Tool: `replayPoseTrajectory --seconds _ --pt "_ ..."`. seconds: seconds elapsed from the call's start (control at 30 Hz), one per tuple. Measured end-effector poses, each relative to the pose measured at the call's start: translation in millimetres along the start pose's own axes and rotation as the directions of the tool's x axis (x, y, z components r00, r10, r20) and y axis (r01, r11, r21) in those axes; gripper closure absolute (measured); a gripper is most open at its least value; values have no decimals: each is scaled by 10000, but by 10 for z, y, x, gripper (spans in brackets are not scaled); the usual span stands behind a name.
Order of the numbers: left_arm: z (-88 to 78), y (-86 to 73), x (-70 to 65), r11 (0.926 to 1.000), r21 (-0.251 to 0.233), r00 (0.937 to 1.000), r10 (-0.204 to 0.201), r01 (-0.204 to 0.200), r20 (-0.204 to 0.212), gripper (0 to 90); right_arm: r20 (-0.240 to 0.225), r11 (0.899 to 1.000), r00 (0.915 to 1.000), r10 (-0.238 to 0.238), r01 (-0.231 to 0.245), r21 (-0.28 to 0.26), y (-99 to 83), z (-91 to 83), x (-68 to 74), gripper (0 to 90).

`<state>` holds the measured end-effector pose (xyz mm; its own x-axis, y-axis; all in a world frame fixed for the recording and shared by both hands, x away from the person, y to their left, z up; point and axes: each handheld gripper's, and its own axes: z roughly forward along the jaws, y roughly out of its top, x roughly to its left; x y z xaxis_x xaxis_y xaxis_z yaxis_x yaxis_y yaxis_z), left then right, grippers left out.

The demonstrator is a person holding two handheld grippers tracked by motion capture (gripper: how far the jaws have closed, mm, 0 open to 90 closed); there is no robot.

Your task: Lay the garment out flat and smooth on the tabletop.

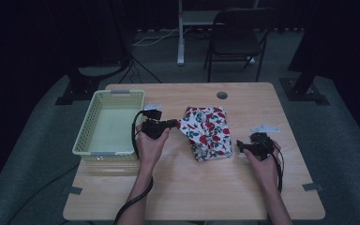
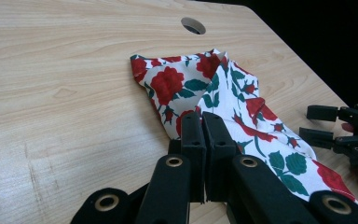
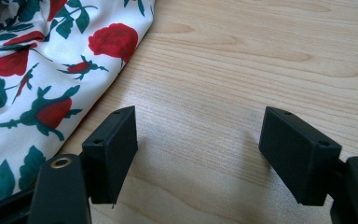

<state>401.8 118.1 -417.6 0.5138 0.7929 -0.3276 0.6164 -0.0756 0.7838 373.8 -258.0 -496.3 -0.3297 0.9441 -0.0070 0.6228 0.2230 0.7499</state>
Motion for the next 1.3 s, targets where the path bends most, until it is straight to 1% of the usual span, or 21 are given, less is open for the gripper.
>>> replayPoseTrajectory --seconds 0.6,0.77,0.87,1.3 --pt "-46 -12 57 9999 -65 9999 -107 106 -85 899 -7 10000 10000 -1 1 10 0 0 1 272" --pt "-63 -26 85 10000 -31 9998 -75 74 -158 899 -6 10000 10000 1 -1 11 0 -1 1 272" --pt "-76 -32 104 9999 -24 9997 -129 128 -202 900 -5 10000 10000 11 -11 8 0 0 2 272" --pt "-122 -30 147 9997 -129 9994 -193 189 -300 899 -4 10000 10000 9 -9 7 0 0 2 272"
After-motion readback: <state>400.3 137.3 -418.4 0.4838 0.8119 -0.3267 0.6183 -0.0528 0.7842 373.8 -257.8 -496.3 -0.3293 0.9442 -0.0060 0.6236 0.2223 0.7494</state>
